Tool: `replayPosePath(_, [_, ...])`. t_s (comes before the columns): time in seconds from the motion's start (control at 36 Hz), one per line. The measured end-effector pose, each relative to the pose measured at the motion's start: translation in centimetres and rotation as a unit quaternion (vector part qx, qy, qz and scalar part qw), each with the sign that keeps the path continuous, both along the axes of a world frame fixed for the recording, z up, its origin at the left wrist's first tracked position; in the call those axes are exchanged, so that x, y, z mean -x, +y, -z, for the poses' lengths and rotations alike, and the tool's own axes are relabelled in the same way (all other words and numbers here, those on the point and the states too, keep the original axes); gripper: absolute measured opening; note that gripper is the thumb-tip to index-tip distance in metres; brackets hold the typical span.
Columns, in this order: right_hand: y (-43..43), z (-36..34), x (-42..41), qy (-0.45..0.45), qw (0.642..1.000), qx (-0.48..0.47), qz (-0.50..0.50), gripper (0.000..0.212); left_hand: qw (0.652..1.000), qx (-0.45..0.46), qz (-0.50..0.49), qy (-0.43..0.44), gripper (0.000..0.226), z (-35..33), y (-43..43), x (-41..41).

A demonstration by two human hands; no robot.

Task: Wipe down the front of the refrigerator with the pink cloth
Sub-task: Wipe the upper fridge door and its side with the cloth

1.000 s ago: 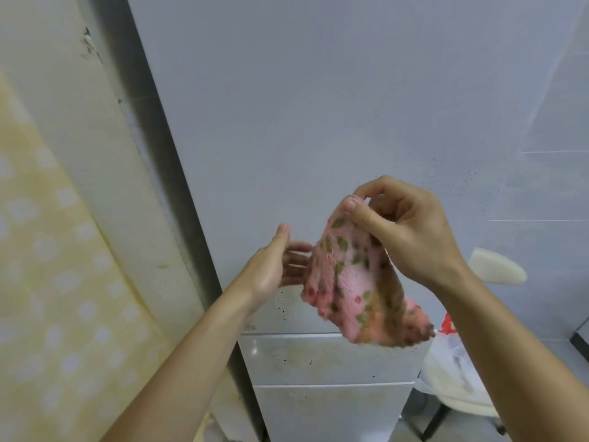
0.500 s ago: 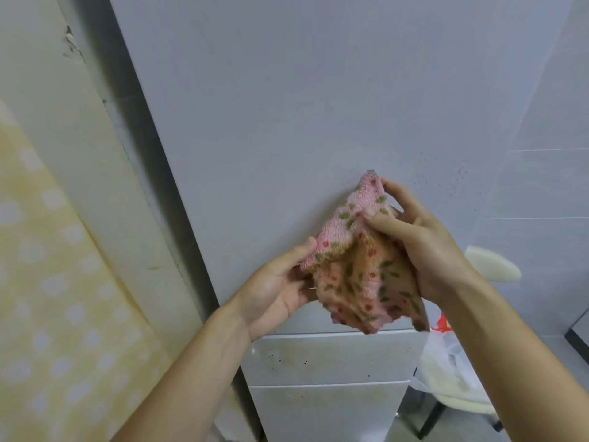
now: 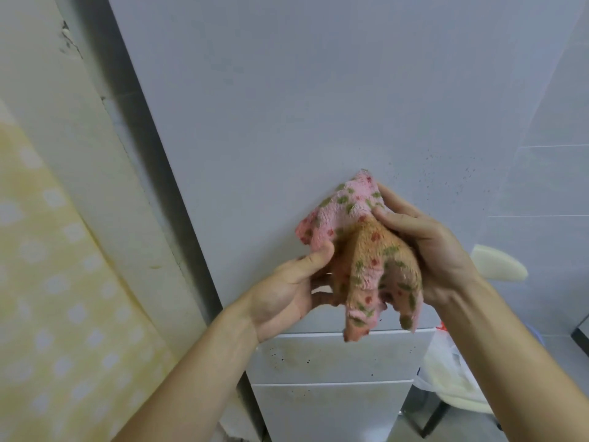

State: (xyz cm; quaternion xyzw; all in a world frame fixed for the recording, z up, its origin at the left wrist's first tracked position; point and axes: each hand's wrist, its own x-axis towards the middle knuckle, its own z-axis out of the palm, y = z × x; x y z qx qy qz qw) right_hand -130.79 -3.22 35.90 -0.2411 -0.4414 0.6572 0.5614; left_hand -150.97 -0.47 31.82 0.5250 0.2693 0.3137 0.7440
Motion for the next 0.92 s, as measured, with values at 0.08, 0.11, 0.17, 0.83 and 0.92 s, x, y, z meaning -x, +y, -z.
replayPosePath(0.08, [0.0, 0.1, 0.5, 0.020, 0.999, -0.007, -0.028, 0.052, 1.000, 0.011, 0.018, 0.005, 0.098, 0.0, -0.4, -0.4])
replayPosePath(0.11, [-0.1, 0.1, 0.6, 0.027, 0.999, -0.001, -0.030, 0.050, 0.999, 0.019, 0.024, -0.013, 0.099, 0.0, -0.4, -0.4])
replayPosePath(0.17, [0.0, 0.3, 0.6, 0.031, 0.999, 0.011, -0.029, 0.049, 0.996, 0.047, 0.041, -0.066, 0.086, -0.1, -0.4, -0.4])
replayPosePath(0.83, [-0.3, 1.1, -1.1, -0.203, 0.931, -0.235, 0.193, 0.037, 0.970, -0.150, -0.173, -0.079, 0.034, -1.6, 1.3, 3.3])
replayPosePath(0.92, [0.4, 1.4, -0.7, -0.215, 0.920, -0.235, 0.226, 0.056, 0.964, -0.163, -0.205, -0.049, 0.036, -1.7, 1.8, 3.3])
